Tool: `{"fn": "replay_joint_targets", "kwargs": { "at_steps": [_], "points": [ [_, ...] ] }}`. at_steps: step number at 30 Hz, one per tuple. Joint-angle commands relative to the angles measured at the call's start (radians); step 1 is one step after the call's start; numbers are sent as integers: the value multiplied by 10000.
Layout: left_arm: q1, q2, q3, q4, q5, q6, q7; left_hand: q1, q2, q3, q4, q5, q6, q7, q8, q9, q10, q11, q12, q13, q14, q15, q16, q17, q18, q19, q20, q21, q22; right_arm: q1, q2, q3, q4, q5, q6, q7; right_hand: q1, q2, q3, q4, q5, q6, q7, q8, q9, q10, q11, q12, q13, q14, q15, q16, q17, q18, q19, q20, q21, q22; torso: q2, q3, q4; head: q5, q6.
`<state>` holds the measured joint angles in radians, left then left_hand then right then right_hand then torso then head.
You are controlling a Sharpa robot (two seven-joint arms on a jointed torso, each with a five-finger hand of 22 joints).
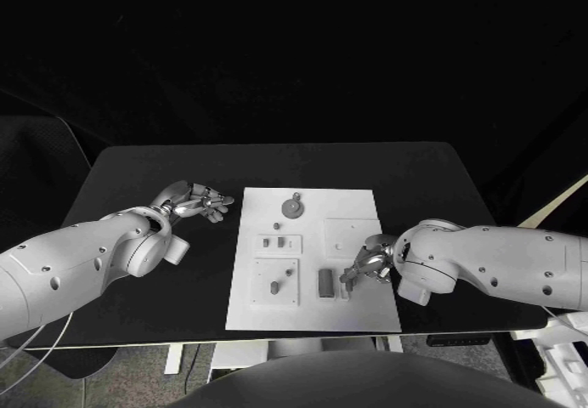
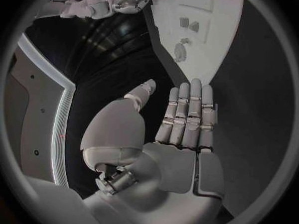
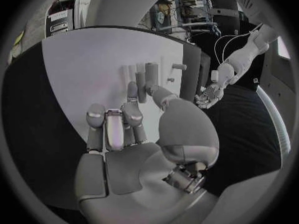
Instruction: Assemble the parts on the task board
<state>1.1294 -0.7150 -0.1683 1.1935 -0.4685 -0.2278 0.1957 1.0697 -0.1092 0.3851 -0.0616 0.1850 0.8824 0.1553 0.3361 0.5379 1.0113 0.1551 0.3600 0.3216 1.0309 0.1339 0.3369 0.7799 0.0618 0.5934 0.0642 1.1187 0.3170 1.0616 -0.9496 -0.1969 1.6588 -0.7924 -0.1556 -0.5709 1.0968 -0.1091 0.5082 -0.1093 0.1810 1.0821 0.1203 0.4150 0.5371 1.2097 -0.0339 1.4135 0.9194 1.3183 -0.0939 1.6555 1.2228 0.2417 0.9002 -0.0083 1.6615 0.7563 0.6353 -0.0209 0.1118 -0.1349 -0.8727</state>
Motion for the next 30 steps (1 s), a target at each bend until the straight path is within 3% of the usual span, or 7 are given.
{"fn": "replay_joint_targets", "kwargs": {
  "at_steps": [1, 8, 30],
  "points": [
    [12, 10, 6, 33, -4, 98, 53, -118, -4, -72, -12, 22, 12, 16, -18, 3, -18, -33, -45, 16, -52, -6, -34, -16, 93, -51, -3, -52, 8, -31, 102, -6, -61, -282, -53, 237, 66, 15, 171, -127, 19, 66, 94, 34, -20, 40, -9, 44, 9, 132, -73, 305, 0, 177, 35, 9, 1246, 15, 1, -1, 8, 1, 1],
    [12, -5, 6, 41, -5, 109, 40, -118, -4, -72, -12, 22, 12, 16, -18, 3, -18, -33, -45, 16, -52, -6, -34, -16, 93, -51, -3, -52, 8, -161, 306, -6, -148, -812, 65, 249, 52, 11, 169, -120, 20, 65, 95, 32, -20, 39, -9, 43, 8, 137, -72, 306, 5, 176, 37, 10, 1246, 15, 6, 4, 5, 15, 1],
    [12, -25, 6, 44, -13, 124, 28, -118, -4, -72, -12, 22, 12, 16, -18, 3, -18, -33, -45, 16, -52, -6, -34, -16, 93, -51, -3, -52, 8, -225, 405, -7, -382, -1067, 450, 45, 5, 13, 169, -93, 23, 63, 96, 27, -18, 37, -6, 39, 6, 172, -70, 315, 44, 175, 43, 13, 1244, 16, 4, 1, 3, 40, 1]
  ]
}}
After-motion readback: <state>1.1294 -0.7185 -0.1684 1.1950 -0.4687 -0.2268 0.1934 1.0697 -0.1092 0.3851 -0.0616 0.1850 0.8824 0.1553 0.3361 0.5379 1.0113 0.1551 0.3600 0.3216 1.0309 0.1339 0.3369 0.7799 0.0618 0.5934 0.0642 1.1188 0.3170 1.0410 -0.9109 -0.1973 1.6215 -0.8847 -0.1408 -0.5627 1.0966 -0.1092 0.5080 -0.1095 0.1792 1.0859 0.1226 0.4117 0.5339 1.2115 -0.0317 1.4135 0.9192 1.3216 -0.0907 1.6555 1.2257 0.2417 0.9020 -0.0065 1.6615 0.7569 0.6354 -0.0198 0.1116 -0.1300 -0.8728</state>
